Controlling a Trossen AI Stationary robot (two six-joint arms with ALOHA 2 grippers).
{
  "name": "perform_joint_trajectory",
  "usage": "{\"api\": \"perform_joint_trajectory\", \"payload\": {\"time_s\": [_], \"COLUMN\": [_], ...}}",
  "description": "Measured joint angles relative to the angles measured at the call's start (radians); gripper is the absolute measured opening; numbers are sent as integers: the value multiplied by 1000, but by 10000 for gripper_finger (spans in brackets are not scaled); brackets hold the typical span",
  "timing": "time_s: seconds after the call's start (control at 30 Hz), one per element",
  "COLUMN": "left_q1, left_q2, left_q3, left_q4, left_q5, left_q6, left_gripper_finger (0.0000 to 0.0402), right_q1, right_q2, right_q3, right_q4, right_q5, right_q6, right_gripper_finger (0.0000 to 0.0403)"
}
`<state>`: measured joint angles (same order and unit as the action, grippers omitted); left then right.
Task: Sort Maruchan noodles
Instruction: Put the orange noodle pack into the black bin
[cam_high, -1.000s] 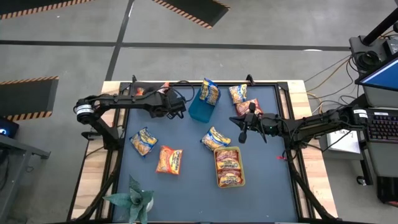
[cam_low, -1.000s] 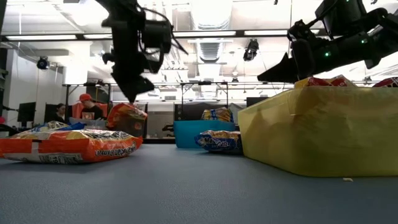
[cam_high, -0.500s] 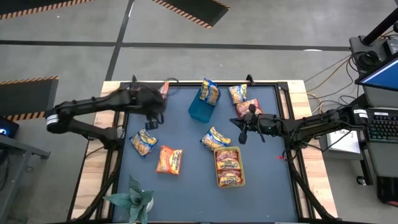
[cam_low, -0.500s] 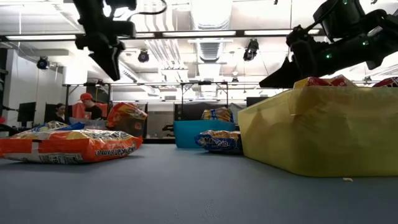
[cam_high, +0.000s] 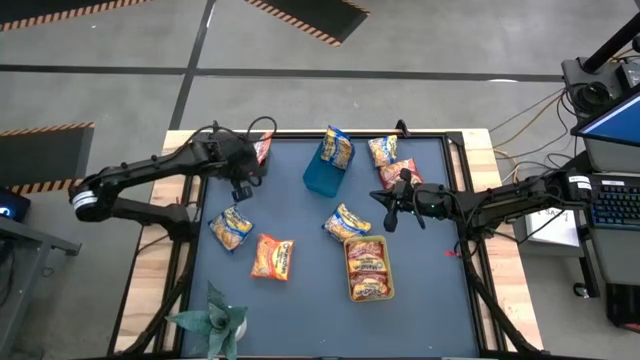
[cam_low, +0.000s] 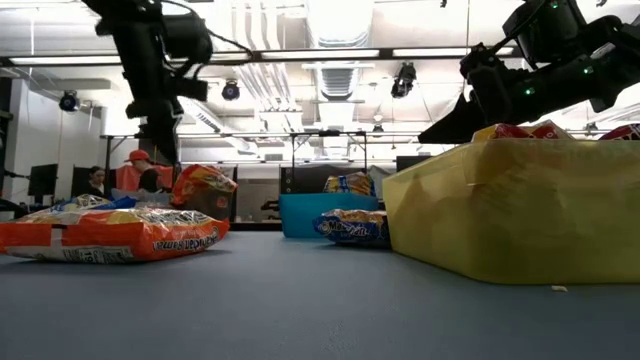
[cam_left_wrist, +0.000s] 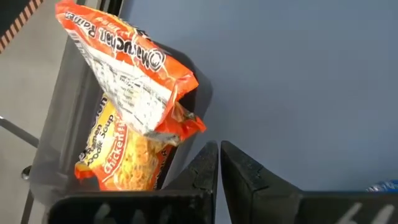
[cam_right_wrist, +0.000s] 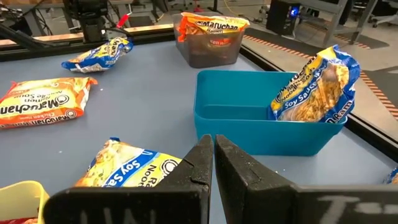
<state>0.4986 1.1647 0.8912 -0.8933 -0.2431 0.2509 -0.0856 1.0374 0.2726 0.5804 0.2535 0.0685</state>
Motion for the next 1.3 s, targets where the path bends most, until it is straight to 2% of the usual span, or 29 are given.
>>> {"api": "perform_joint_trajectory", "payload": {"time_s": [0.33,0.6,0.93,1.13,1.3], "left_q1": [75,132,136,133,129], "left_q2": [101,182,252,259,206], "left_q3": [-21,-21,-21,-19,32], "left_q4": [130,170,221,220,157], "left_q5": [0,-25,-26,39,47], "left_q6": [21,16,11,1,-9], "left_gripper_finger": [0,0,0,0,0], "right_q1": [0,0,0,0,0], "right_q2": [0,0,0,0,0], "right_q3": [0,0,0,0,0], "right_q4": [0,0,-1,-1,-1], "right_q5": [0,0,0,0,0], "right_q6": [0,-1,-2,-8,-8], "right_gripper_finger": [9,9,9,9,9]}}
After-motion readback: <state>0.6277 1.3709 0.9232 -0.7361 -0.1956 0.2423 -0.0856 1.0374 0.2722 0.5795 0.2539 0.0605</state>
